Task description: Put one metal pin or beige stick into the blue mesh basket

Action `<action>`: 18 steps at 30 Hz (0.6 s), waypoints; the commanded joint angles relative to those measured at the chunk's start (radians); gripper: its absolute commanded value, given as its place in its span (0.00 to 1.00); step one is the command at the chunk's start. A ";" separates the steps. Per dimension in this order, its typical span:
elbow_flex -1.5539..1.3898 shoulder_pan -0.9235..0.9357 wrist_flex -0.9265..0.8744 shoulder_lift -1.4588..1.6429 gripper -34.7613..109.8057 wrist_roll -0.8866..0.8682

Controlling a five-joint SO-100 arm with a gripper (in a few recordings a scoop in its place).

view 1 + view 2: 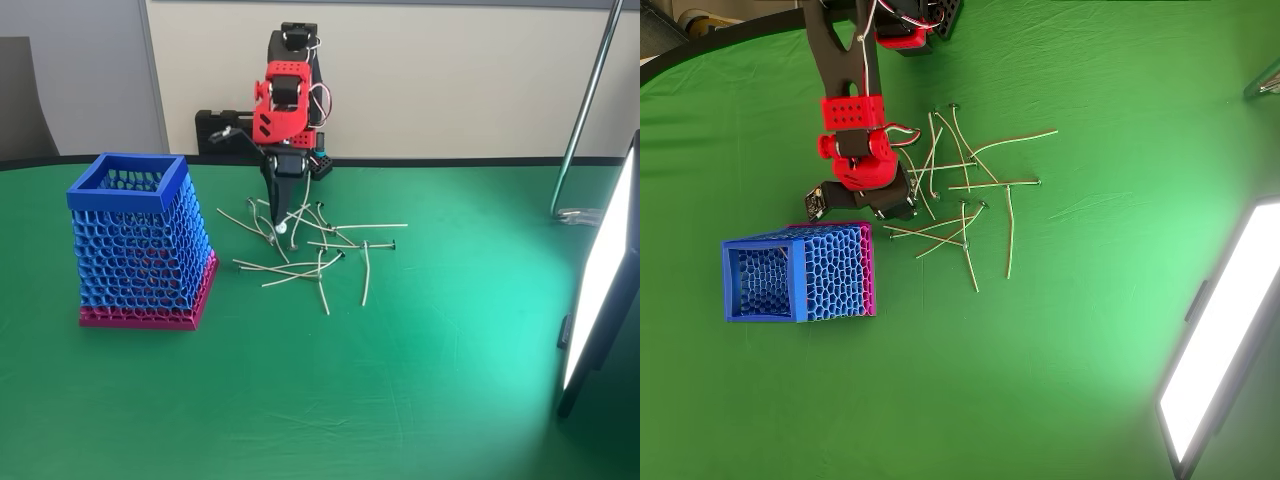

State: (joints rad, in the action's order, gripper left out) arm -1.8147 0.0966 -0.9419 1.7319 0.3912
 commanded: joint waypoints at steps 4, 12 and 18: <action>0.049 0.023 -0.014 0.124 0.25 -0.009; 0.057 0.063 -0.002 0.261 0.24 -0.028; 0.080 0.094 0.008 0.353 0.24 -0.054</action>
State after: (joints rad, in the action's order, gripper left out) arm -1.7871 0.1764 -0.9480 2.0218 0.3497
